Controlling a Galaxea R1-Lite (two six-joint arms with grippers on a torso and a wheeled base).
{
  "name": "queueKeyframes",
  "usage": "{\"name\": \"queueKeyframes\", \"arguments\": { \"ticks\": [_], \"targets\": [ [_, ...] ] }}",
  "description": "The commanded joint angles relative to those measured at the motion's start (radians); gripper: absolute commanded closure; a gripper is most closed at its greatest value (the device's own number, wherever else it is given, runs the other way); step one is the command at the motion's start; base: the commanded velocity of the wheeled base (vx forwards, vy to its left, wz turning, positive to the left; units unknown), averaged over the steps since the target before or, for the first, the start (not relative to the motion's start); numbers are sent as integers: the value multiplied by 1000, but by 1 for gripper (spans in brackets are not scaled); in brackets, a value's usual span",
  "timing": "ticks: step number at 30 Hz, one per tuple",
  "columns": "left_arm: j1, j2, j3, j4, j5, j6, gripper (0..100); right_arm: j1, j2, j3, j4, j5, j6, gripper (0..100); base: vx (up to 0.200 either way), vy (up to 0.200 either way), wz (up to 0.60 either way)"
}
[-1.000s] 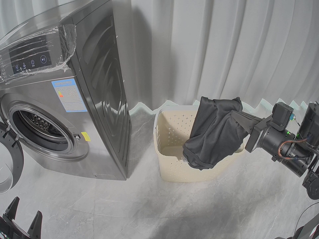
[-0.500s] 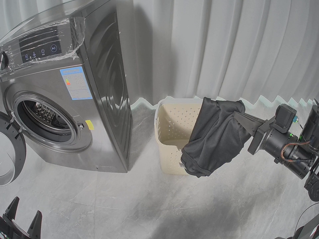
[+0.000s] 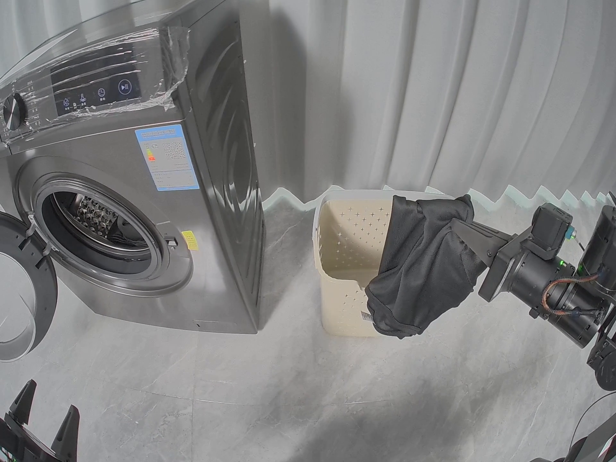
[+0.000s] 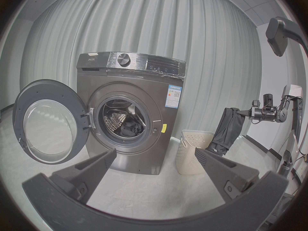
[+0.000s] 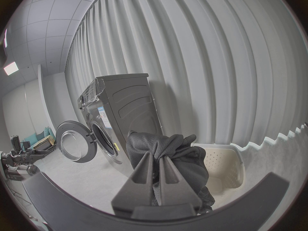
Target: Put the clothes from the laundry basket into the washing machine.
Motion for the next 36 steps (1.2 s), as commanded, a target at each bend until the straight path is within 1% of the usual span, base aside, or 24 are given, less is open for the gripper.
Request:
{"name": "queueKeyframes", "arguments": {
  "ticks": [1,12,30,36],
  "targets": [
    [0,-15,18,0,-1,0,0,1,3,-2,0,-1,0,100,0,200,0],
    [0,-15,18,0,1,-2,0,7,3,0,0,-1,0,100,0,200,0],
    [0,-15,18,0,-2,4,0,10,11,6,0,2,0,100,0,200,0],
    [0,-15,18,1,-2,6,0,10,9,8,0,4,0,100,0,0,0]
  ]
}}
